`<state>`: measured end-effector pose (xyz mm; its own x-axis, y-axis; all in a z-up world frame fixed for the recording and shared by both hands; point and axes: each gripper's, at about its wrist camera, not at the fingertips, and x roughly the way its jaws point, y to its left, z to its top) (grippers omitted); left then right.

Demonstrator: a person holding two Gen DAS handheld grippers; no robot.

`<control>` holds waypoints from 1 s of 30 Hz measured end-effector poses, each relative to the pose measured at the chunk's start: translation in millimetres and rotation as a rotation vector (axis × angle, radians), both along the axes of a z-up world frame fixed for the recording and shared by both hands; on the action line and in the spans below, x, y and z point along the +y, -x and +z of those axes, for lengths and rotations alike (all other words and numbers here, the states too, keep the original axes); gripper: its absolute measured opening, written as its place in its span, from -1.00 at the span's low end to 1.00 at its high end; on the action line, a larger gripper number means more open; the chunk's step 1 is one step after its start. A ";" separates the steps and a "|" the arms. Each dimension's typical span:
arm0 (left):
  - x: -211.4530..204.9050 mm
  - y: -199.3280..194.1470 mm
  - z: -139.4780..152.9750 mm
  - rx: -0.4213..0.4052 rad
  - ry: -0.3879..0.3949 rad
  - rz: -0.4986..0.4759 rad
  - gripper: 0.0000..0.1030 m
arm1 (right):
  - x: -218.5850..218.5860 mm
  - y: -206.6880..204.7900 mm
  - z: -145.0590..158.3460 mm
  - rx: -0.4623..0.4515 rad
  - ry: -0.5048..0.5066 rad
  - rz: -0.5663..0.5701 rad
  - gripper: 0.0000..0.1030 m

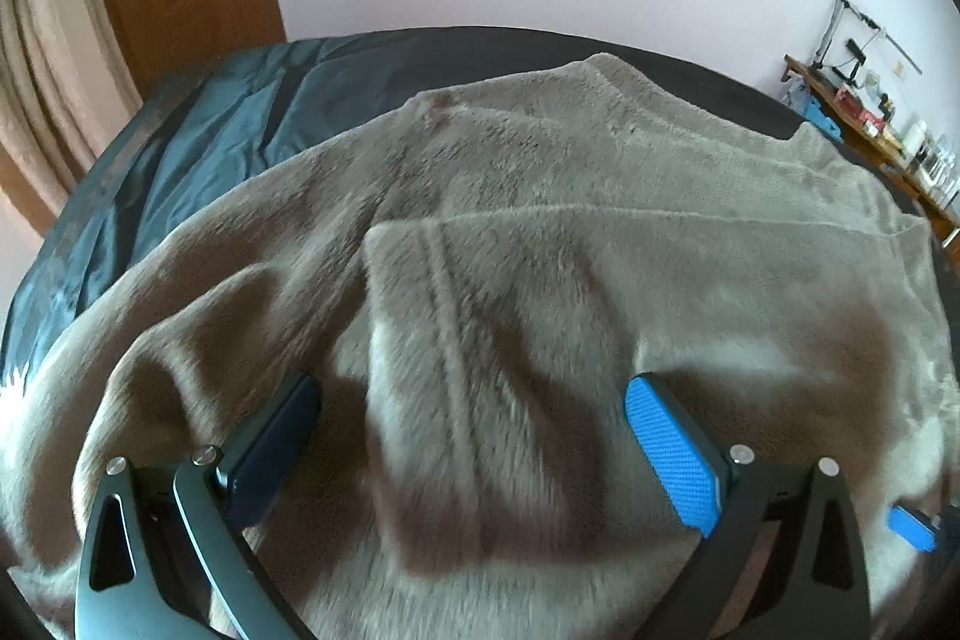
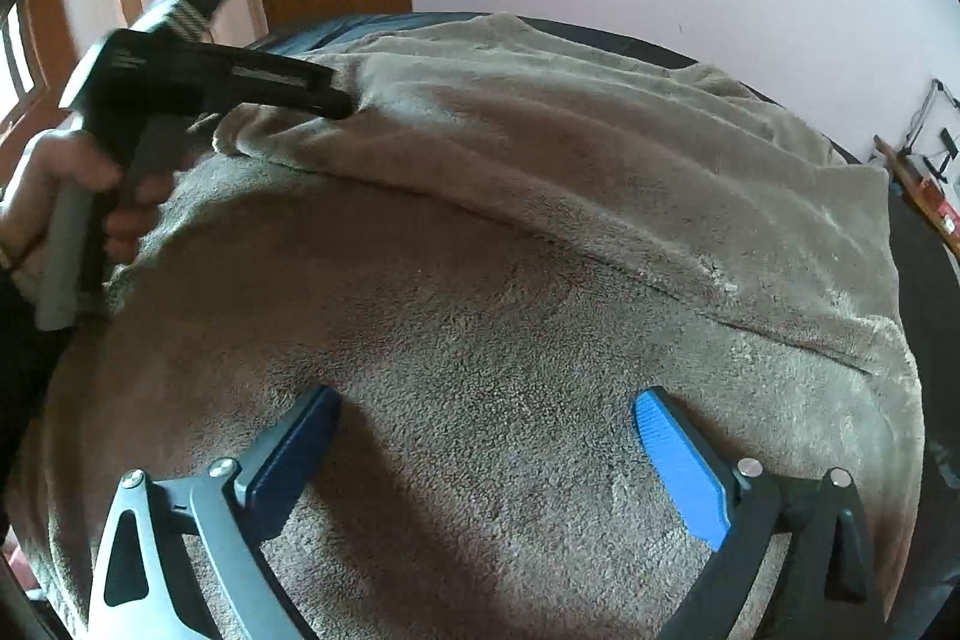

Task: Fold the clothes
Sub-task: 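Grasp the other fleece sleeve cuff with the left gripper and lift it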

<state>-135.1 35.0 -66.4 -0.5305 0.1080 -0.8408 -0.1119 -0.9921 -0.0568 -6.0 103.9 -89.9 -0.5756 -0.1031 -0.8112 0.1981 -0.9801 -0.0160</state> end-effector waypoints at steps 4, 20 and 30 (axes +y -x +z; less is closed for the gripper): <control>-22.9 -28.7 15.1 -0.009 -0.088 0.006 0.98 | 1.0 0.6 3.1 0.001 -0.001 0.000 0.98; -205.1 -144.7 36.3 -0.038 -0.634 0.384 0.99 | 4.4 -4.3 5.9 0.007 0.025 0.002 0.98; -273.6 -162.1 9.9 -0.067 -0.834 0.603 0.99 | 5.9 -4.6 6.7 0.009 0.047 0.002 0.98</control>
<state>27.0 -238.7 -56.5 -0.6443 0.4019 -0.6507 0.4207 -0.5243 -0.7404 -1.4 109.8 -83.2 -0.5828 -0.1425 -0.8000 0.2001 -0.9793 0.0286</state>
